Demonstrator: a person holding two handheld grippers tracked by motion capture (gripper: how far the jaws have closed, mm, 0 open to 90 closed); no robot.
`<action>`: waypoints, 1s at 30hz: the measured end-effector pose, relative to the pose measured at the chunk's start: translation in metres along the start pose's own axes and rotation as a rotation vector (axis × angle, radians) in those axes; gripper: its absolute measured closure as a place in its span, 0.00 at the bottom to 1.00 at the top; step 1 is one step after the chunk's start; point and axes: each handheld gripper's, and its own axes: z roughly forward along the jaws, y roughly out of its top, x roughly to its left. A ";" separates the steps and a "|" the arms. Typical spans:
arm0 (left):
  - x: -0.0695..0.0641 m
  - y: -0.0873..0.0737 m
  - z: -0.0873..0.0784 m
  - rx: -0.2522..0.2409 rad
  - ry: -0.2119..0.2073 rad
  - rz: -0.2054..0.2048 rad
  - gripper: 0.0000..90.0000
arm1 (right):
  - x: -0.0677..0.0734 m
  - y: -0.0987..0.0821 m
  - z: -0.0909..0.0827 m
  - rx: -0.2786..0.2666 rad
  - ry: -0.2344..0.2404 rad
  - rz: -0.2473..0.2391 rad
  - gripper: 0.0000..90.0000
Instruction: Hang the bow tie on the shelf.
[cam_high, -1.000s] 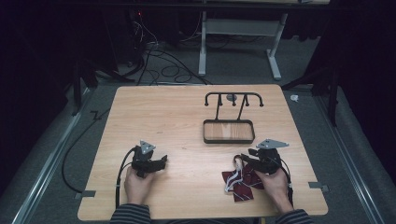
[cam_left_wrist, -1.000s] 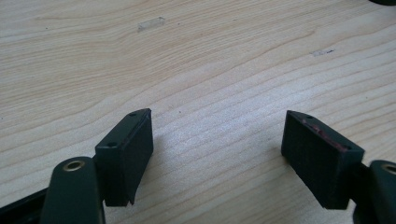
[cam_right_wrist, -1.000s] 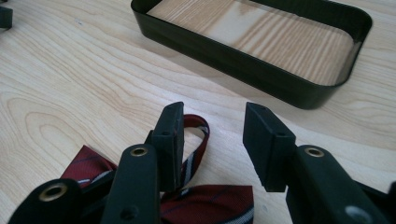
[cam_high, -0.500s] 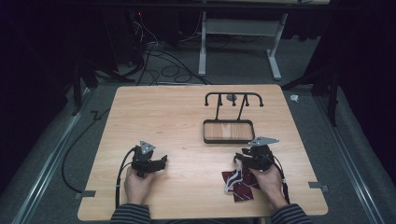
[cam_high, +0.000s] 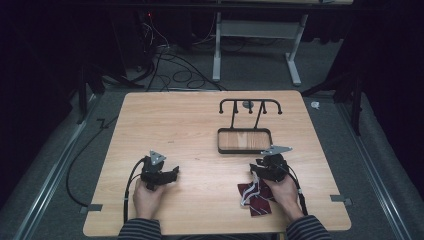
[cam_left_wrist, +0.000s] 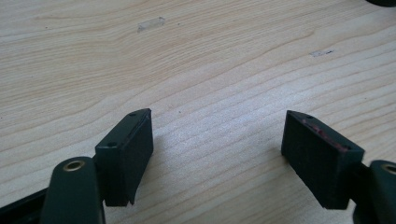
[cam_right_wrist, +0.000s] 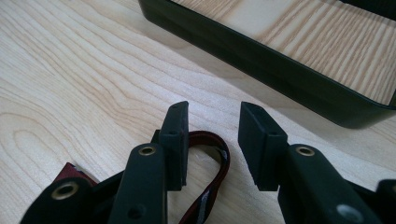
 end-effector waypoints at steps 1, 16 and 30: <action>0.000 0.000 0.000 0.000 0.000 0.000 0.29 | 0.000 0.000 0.001 0.001 0.000 0.000 0.72; 0.000 0.000 0.000 -0.001 0.000 -0.002 0.28 | 0.001 -0.001 0.011 0.047 0.001 -0.008 0.86; 0.000 0.000 0.000 -0.003 -0.001 -0.003 0.29 | 0.000 -0.002 0.010 0.049 0.033 -0.016 1.00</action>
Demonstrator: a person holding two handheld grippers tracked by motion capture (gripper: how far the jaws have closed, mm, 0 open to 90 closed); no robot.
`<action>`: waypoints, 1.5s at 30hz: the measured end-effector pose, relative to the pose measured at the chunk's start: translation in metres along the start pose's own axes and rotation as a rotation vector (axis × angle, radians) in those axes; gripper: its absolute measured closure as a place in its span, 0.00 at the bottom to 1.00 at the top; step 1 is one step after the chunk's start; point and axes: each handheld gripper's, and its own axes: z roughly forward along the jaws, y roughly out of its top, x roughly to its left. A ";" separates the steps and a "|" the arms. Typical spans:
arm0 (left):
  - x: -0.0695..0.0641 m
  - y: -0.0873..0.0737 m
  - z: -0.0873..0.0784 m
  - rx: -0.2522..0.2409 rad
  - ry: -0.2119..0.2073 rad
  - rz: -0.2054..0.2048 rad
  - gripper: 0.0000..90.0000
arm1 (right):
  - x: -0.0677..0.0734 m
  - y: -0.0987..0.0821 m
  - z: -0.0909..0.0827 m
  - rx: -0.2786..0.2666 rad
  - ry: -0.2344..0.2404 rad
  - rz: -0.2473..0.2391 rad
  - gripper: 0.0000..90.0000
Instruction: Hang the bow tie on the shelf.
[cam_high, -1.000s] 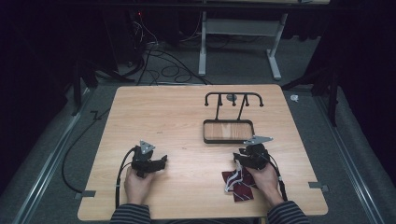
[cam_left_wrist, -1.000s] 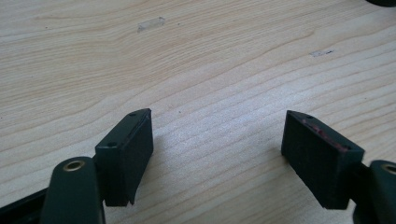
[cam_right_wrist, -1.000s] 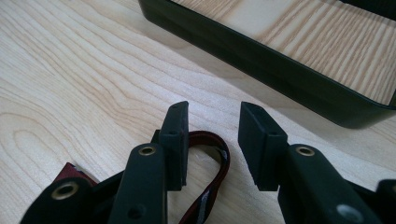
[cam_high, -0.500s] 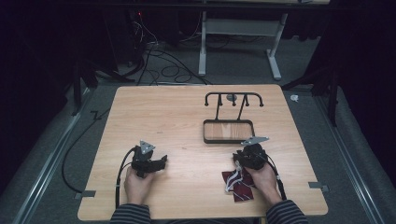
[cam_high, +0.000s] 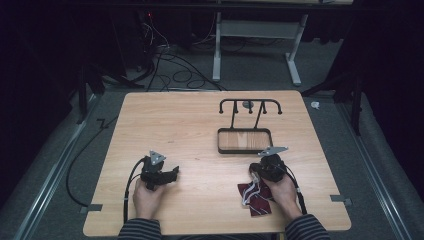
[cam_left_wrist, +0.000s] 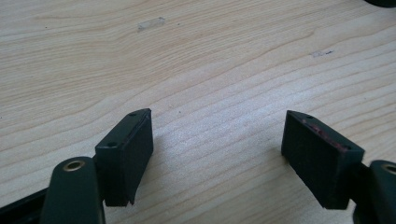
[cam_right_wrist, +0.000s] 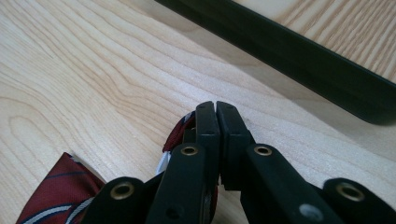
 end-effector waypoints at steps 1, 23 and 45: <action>0.000 0.000 0.000 0.000 0.000 0.000 0.29 | 0.000 0.000 -0.001 -0.001 0.000 -0.001 1.00; 0.000 0.000 0.000 0.000 0.000 0.000 0.29 | -0.002 0.007 -0.038 -0.110 0.018 -0.003 1.00; 0.000 0.000 0.000 0.002 0.000 0.002 0.29 | 0.004 0.019 -0.064 -0.169 0.002 -0.038 1.00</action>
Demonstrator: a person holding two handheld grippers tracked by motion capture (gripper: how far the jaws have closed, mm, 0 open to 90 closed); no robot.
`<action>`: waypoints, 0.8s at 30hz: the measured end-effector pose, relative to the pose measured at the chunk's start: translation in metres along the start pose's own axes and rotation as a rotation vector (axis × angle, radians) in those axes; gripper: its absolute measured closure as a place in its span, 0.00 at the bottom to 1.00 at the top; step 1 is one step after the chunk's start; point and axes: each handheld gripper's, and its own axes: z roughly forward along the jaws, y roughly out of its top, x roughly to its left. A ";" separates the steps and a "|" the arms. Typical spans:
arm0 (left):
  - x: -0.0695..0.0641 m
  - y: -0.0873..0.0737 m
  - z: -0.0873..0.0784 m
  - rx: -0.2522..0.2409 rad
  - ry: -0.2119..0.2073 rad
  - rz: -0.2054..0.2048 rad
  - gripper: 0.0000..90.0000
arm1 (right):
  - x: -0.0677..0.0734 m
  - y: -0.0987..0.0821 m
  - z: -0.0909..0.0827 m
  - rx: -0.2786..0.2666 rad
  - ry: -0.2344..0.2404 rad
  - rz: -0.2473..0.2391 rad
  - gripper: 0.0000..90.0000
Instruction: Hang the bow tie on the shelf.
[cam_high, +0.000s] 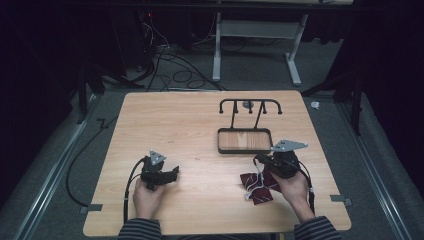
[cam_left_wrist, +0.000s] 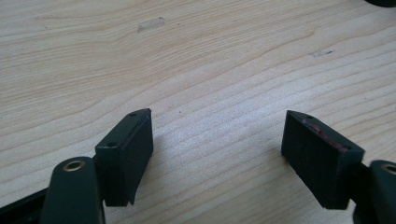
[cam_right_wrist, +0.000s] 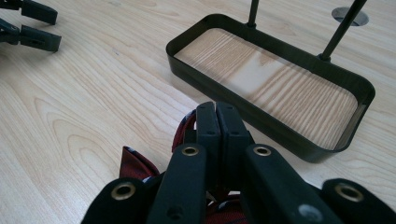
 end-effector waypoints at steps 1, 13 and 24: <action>0.000 0.000 0.000 0.000 0.000 0.000 0.29 | 0.000 0.000 0.000 -0.003 0.000 -0.002 1.00; 0.000 0.000 0.000 0.000 0.000 -0.001 0.29 | 0.002 0.008 -0.006 -0.028 -0.005 -0.021 1.00; 0.000 0.000 0.000 -0.002 0.000 -0.001 0.29 | 0.003 0.016 -0.014 -0.056 -0.014 -0.038 1.00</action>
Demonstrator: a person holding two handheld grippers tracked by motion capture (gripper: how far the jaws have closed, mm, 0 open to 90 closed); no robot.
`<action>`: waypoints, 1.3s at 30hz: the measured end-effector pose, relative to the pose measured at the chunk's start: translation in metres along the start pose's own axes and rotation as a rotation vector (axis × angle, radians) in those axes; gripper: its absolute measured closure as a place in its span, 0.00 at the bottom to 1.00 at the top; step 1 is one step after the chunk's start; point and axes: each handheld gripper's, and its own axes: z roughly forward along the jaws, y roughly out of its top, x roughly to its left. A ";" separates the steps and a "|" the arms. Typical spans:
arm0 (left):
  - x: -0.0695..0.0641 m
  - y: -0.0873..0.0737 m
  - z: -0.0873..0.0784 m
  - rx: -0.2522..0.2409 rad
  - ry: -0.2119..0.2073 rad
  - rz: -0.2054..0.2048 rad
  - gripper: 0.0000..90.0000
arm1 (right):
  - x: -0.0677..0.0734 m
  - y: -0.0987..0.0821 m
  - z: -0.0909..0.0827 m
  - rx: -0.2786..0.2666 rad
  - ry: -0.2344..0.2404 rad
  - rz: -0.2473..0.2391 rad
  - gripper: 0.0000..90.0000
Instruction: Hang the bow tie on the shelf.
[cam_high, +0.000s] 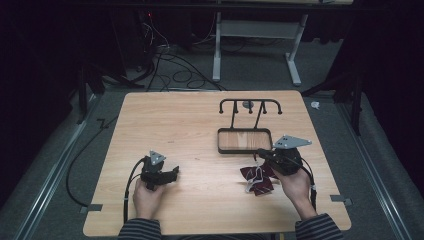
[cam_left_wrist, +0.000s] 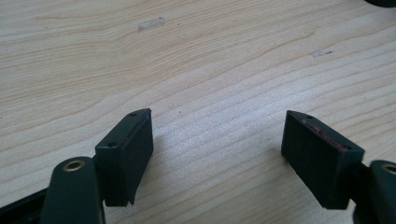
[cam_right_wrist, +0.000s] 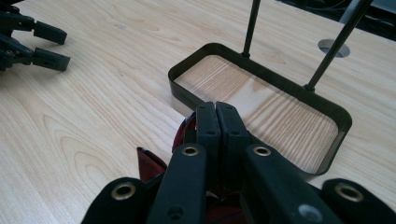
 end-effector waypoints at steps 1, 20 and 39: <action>0.000 0.000 0.000 0.000 0.000 0.000 0.29 | 0.000 0.001 0.000 -0.001 -0.003 -0.004 1.00; 0.000 0.000 0.000 0.000 0.000 -0.001 0.29 | 0.001 0.019 -0.008 -0.030 -0.010 -0.041 1.00; 0.000 0.000 0.000 0.000 0.000 -0.002 0.29 | 0.001 0.041 -0.011 -0.057 -0.006 -0.077 1.00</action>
